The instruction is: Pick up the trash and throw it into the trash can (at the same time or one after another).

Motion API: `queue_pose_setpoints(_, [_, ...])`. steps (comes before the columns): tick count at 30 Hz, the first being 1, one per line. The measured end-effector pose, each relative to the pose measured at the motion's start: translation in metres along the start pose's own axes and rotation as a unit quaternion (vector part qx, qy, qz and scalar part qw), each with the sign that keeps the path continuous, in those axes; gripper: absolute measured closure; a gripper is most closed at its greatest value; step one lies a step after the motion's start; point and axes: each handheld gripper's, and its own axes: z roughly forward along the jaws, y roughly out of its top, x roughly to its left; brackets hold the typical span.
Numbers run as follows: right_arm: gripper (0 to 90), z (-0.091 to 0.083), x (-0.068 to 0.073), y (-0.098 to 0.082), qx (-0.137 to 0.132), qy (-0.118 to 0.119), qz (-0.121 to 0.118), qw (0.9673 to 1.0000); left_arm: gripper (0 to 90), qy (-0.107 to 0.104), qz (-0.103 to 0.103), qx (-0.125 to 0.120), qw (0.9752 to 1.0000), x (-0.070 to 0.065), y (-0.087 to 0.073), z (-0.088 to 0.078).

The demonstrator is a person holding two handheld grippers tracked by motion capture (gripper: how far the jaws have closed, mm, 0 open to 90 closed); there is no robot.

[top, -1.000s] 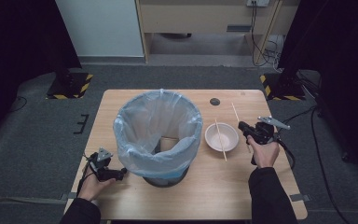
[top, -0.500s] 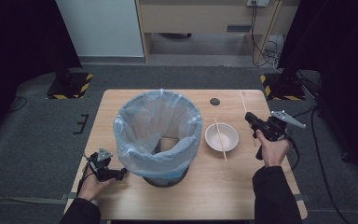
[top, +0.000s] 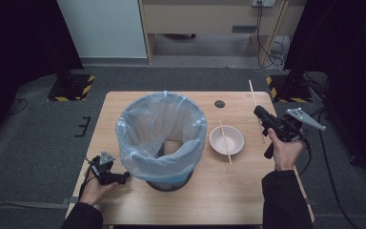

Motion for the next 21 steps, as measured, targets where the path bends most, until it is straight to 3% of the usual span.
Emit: queue_pose_setpoints(21, [86.0,-0.02,0.033,0.032,-0.055,0.045,-0.035,0.9968,0.0,0.0,0.0,0.0,1.0,0.0,0.0,0.0])
